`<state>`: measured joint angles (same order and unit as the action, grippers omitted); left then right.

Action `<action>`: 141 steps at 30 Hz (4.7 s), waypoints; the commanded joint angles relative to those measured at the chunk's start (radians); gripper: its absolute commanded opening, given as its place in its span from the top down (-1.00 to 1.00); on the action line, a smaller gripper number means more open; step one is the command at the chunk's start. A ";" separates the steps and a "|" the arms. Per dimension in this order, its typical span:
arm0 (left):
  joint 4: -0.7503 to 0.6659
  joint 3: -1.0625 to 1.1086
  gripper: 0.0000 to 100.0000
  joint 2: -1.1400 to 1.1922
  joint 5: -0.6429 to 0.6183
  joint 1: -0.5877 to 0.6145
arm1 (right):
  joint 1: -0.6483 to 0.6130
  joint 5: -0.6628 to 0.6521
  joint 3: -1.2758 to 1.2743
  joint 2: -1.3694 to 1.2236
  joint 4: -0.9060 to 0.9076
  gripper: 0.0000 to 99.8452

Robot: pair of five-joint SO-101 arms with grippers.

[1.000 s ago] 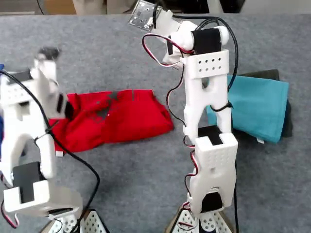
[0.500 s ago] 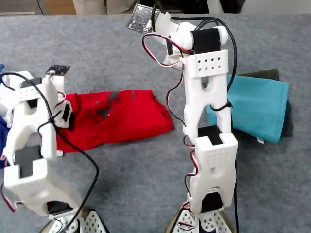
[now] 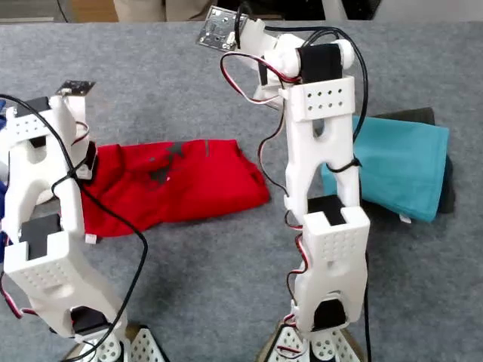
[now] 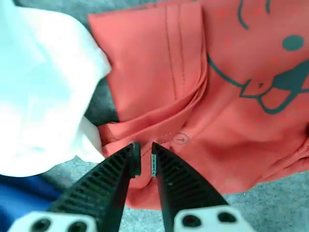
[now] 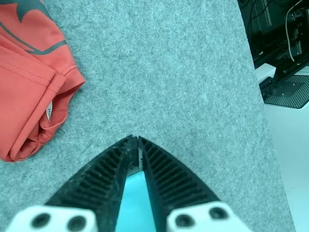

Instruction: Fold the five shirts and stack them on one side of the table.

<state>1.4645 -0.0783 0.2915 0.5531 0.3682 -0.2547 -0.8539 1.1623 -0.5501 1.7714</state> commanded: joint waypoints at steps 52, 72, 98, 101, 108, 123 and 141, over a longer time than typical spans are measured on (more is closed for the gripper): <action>0.199 -0.353 0.80 0.223 0.239 -0.031 | -0.016 -0.068 -0.042 0.024 0.012 1.00; 0.149 -0.454 0.70 0.421 0.241 -0.017 | -0.016 -0.068 -0.042 0.025 0.012 1.00; 0.295 -0.595 0.97 0.387 0.167 -0.018 | -0.010 -0.068 -0.038 0.025 0.012 1.00; 0.295 -0.582 0.96 0.334 0.124 -0.035 | -0.008 -0.068 -0.036 0.027 0.012 1.00; 0.295 -0.532 0.96 0.162 -0.006 -0.138 | -0.007 -0.068 -0.035 0.027 0.012 1.00; 0.295 -0.399 0.96 -0.044 -0.252 -0.387 | 0.071 -0.064 -0.008 0.065 0.014 1.00; 0.284 -0.744 0.96 0.142 -0.586 -0.626 | 0.219 -0.071 -0.002 0.130 0.009 1.00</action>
<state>1.7469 -0.7380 0.4219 0.0115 -0.2194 -0.0736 -0.9122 1.1254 -0.4856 1.7714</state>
